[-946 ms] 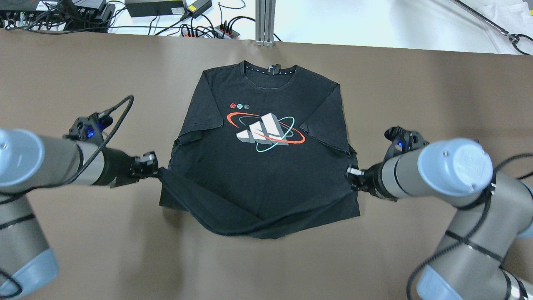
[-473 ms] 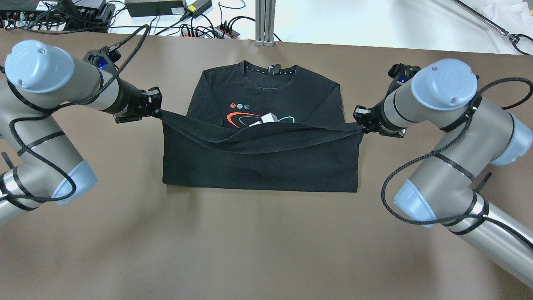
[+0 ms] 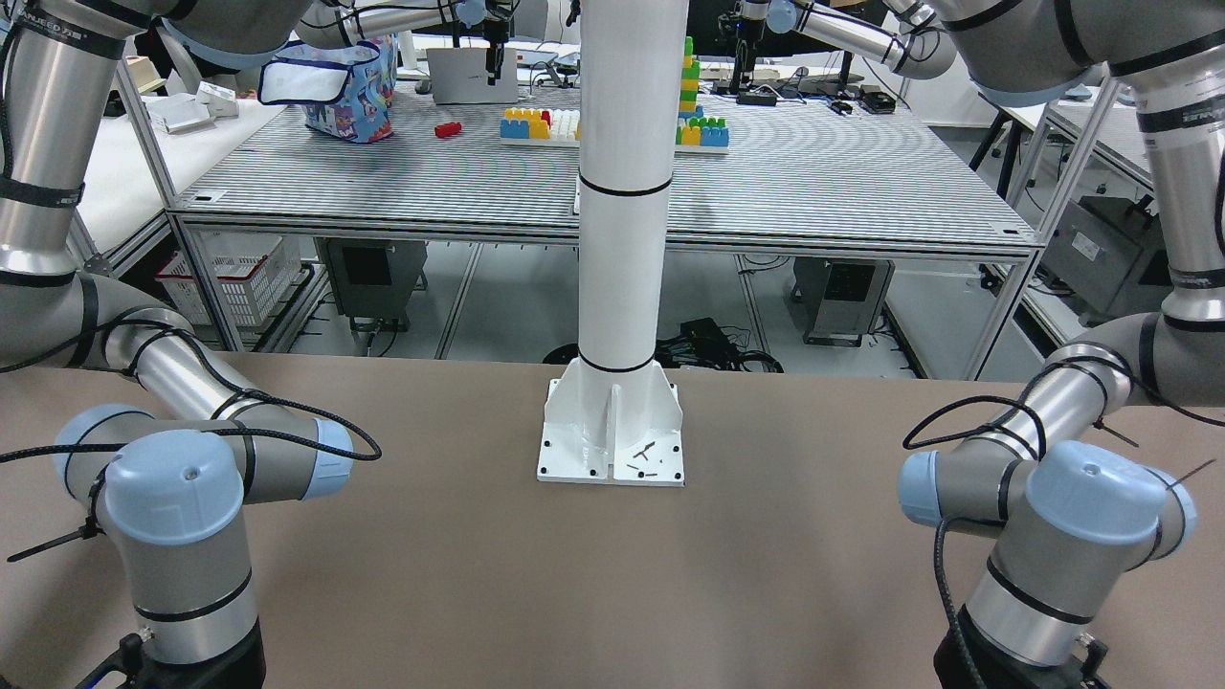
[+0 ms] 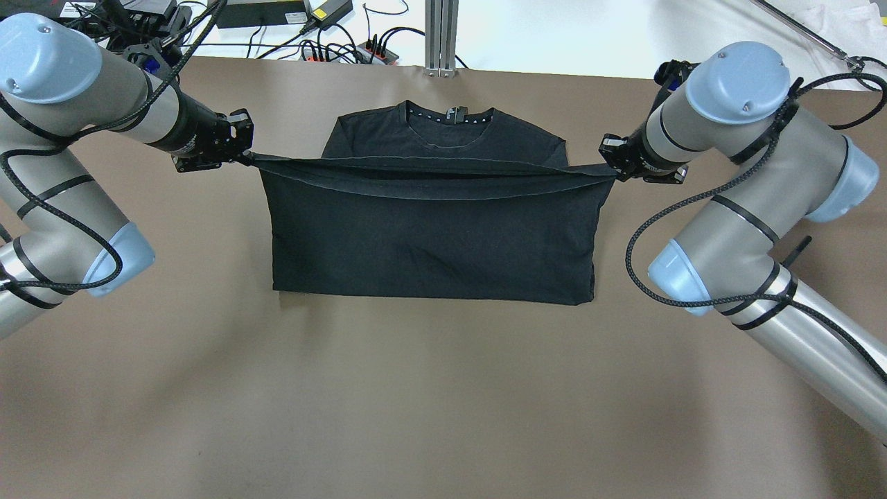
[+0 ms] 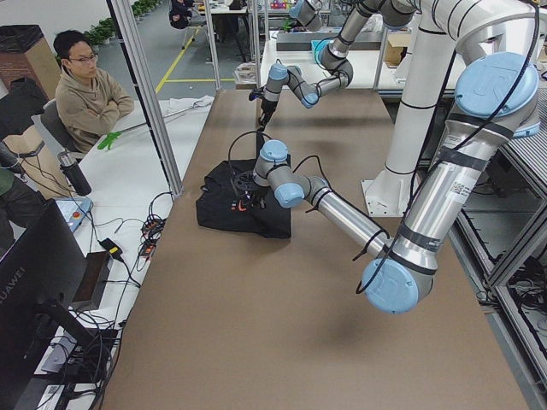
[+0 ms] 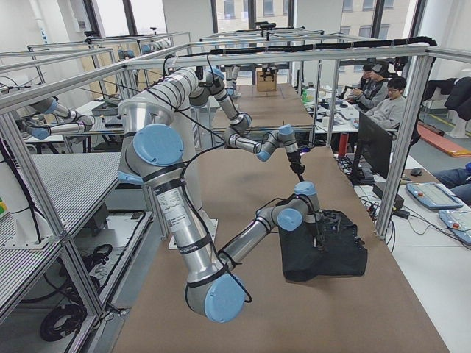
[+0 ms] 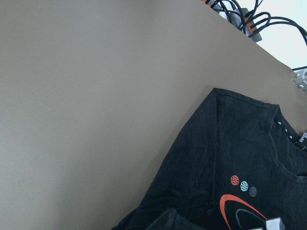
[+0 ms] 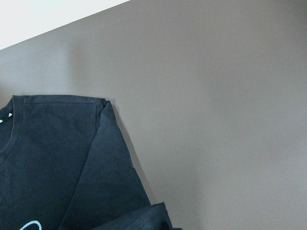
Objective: Fold clothes
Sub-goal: 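Lift the hem with both grippers and fold it toward the collar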
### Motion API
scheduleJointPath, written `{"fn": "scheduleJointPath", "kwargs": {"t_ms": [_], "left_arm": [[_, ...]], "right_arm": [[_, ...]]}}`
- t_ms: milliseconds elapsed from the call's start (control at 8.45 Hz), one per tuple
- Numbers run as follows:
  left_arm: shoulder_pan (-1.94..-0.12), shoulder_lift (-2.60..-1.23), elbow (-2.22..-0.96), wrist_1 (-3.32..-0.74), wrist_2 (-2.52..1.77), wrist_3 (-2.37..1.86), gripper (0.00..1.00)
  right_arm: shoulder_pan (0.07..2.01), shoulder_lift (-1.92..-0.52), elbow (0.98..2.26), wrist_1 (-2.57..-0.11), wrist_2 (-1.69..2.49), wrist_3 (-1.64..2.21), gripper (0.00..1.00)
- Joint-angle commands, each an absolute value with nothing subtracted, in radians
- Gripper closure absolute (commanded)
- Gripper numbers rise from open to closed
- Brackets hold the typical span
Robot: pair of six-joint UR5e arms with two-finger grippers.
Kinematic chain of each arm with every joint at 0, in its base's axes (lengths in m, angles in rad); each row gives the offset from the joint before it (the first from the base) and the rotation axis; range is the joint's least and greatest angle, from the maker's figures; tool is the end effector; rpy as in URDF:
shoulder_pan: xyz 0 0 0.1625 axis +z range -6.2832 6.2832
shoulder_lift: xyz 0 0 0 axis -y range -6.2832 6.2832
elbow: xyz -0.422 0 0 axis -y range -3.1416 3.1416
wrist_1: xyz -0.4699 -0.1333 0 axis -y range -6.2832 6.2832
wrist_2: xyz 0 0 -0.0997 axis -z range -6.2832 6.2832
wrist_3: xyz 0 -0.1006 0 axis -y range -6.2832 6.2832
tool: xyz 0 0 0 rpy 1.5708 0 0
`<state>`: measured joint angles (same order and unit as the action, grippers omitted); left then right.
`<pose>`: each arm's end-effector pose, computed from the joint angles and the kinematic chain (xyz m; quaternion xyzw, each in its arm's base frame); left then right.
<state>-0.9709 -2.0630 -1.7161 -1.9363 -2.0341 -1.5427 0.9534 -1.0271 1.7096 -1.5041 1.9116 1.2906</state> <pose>0.3260 -0.6330 0.2191 0.0474 0.5072 -0.2892 0.8105 -0.3358 -0.6452 0.2288 0.0798 -0.3854 0.2444 0.8862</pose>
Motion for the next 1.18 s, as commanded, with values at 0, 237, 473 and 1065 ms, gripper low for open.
{"fn": "scheduleJointPath", "kwargs": {"t_ms": [0, 237, 473, 1065], "left_arm": [[-0.979, -2.136, -1.605, -1.942, -2.036, -1.54, 1.0], [-0.985, -2.235, -1.423, -2.007, -2.025, -1.525, 1.0], [-0.988, -2.307, -1.222, -2.162, -2.02, -1.525, 1.0], [-0.989, -2.352, -1.074, -2.267, -1.99, -1.523, 1.0]], "right_arm": [[0.983, -0.951, 1.568, -1.47, 1.914, 1.237, 1.0], [0.983, -0.907, 1.389, -1.305, 1.911, 1.239, 1.0], [0.98, -0.875, 1.291, -1.238, 1.904, 1.238, 1.0], [0.957, -0.824, 1.16, -1.148, 1.858, 1.236, 0.99]]}}
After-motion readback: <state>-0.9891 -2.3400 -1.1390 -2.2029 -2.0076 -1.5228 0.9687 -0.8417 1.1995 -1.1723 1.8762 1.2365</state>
